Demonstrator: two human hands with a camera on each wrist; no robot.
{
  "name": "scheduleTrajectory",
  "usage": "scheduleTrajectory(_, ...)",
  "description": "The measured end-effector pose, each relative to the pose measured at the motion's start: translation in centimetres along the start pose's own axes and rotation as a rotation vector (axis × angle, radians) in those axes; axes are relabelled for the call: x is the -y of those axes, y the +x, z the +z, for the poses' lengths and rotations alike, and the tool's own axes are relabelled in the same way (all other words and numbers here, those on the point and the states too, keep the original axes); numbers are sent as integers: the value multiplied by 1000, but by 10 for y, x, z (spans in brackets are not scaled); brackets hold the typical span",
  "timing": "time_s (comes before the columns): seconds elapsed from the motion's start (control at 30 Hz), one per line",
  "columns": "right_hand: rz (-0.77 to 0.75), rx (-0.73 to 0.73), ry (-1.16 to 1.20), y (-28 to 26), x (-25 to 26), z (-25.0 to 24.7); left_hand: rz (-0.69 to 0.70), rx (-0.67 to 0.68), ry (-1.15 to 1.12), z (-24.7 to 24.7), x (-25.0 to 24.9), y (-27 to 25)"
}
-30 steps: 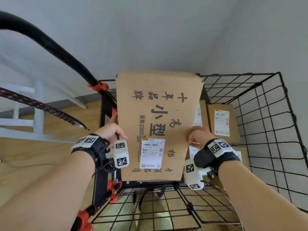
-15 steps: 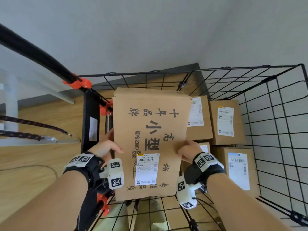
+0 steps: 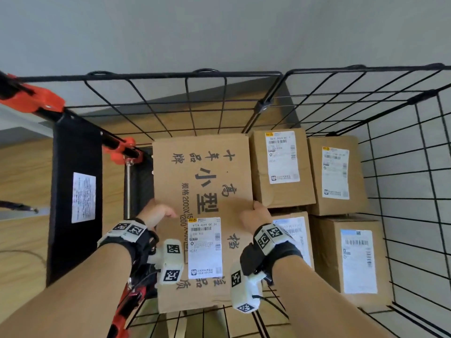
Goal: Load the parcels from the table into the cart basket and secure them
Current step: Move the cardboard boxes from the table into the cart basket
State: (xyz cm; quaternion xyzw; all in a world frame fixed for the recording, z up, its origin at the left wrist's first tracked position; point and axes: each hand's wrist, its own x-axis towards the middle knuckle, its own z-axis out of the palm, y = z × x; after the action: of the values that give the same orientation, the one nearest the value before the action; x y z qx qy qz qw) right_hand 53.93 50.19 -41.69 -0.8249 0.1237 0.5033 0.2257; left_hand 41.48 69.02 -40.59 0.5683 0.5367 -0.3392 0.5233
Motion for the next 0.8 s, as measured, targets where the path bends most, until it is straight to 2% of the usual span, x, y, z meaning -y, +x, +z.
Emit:
scheduleTrajectory(0.3, -28, -25, -3, 4, -3, 1, -46, -73, -66, -3, 7, 9)
scheduleTrajectory(0.47, -21, -40, -184, -23, 9, -16, -37, -206, -235, -12, -5, -17)
scheduleTrajectory(0.57, -51, -57, -283, -52, 17, -28, 12, -243, -236, -17, -11, -41)
scheduleTrajectory(0.67, -80, -78, -187, -87, 25, -42, 82, -221, -143, -18, -23, -72)
scheduleTrajectory(0.77, -173, -113, -238, -118, 25, -54, 191, -195, -85, -19, -37, -101)
scheduleTrajectory(0.8, -163, -152, -201, -133, 25, -58, 227, -175, -69, -18, -43, -113)
